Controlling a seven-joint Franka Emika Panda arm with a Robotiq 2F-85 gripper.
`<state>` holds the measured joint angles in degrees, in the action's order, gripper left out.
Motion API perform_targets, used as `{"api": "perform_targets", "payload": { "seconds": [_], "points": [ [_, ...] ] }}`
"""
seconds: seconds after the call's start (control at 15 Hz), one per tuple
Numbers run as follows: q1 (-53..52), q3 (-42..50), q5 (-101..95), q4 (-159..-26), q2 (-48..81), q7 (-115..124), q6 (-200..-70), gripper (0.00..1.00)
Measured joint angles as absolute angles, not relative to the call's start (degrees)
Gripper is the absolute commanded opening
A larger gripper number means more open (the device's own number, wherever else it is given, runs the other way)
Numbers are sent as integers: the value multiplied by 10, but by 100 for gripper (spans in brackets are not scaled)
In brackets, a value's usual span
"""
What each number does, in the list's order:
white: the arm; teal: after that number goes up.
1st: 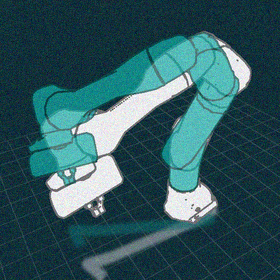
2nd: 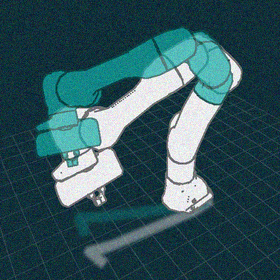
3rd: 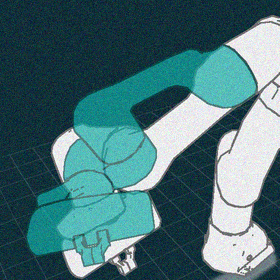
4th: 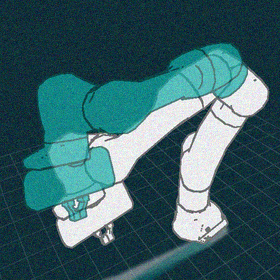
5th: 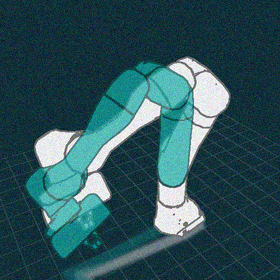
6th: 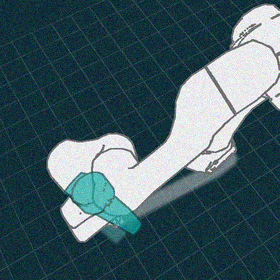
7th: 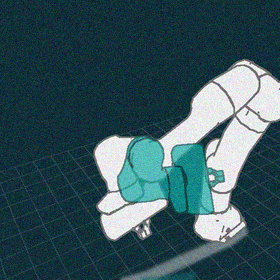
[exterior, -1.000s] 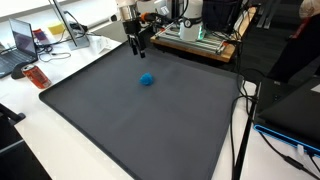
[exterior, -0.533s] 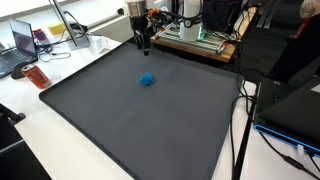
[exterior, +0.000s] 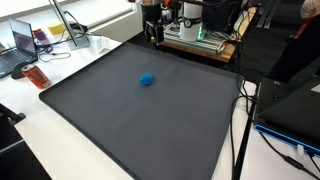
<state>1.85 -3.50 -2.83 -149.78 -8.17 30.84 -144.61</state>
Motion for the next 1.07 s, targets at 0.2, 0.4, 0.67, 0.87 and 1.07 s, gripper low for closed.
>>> {"api": "perform_targets", "payload": {
  "seconds": [0.2,0.4,0.67,0.87,1.07],
  "points": [
    [9,-60,-28,-1488,-95,326,-1426,100],
    [5,-81,-41,-1475,-96,351,-1413,100],
    [4,-107,-106,-1456,-91,420,-1393,100],
    [3,-123,-164,-1440,-79,476,-1379,100],
    [-8,-133,-211,-1419,-59,523,-1360,100]
  ]
}}
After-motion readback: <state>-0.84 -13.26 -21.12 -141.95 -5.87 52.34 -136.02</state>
